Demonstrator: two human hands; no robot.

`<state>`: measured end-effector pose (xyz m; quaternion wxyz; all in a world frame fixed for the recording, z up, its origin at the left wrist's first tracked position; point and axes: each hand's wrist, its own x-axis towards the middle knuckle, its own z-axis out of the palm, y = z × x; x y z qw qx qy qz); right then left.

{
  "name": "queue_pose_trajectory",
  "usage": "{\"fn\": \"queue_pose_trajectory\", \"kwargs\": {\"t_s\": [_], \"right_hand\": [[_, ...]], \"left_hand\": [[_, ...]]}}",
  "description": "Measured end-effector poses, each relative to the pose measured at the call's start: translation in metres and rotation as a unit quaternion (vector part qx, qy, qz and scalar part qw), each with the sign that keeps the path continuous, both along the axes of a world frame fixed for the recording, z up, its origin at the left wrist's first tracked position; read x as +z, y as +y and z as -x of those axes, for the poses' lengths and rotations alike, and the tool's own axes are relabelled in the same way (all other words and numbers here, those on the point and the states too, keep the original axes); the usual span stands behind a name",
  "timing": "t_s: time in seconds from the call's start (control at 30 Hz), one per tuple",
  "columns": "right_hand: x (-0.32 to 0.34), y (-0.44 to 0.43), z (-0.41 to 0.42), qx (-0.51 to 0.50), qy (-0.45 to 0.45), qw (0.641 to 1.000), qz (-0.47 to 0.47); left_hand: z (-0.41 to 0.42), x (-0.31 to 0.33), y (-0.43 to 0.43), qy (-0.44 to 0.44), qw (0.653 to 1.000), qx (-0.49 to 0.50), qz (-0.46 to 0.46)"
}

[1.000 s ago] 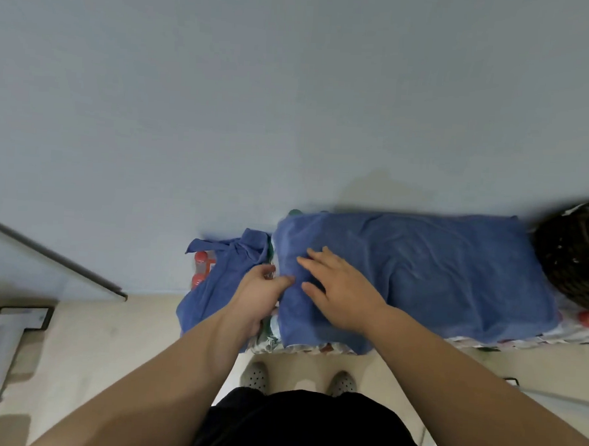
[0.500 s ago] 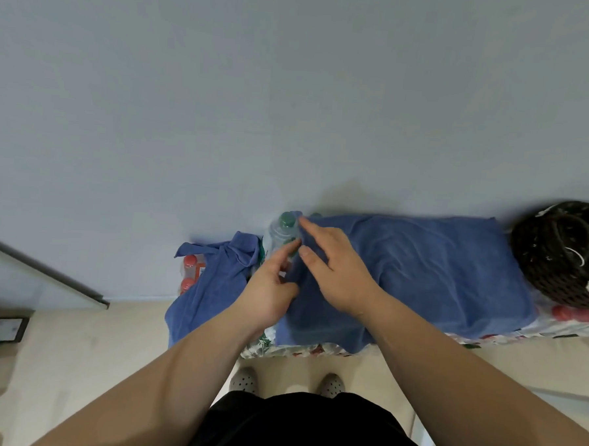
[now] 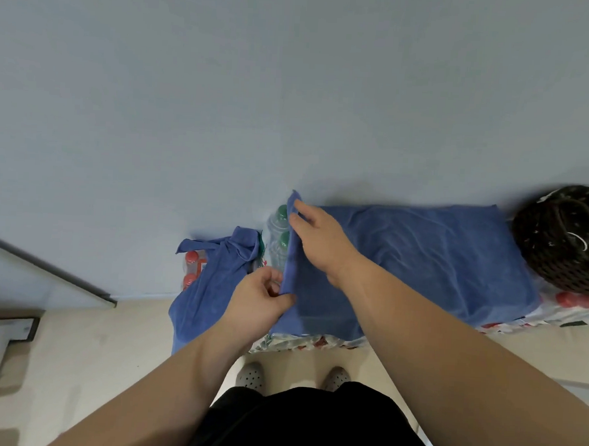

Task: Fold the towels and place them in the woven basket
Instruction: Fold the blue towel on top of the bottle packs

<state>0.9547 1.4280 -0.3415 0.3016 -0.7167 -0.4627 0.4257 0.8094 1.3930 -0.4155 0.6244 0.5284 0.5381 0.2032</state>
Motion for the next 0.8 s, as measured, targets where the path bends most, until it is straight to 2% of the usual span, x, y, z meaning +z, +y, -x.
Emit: {"fn": "queue_pose_trajectory", "kwargs": {"t_s": [0.13,0.23,0.37,0.53,0.8], "right_hand": [[-0.004,0.018,0.024,-0.011,0.068,0.997,0.020],[-0.010,0.027,0.035,0.005,0.092,0.995,0.040],[-0.008,0.029,0.044,0.019,0.142,0.989,0.044],[-0.014,0.035,0.049,0.010,0.190,0.981,0.038],[-0.006,0.032,-0.007,-0.023,0.234,0.972,-0.007]], "left_hand": [[0.027,-0.006,-0.009,0.015,0.999,-0.020,0.044],[0.047,-0.010,-0.016,0.034,0.997,0.029,0.066],[0.065,-0.004,-0.023,0.022,0.993,0.090,0.072],[0.064,0.005,-0.027,-0.001,0.993,0.112,0.048],[0.001,0.032,-0.024,-0.053,0.998,0.016,0.002]]}}
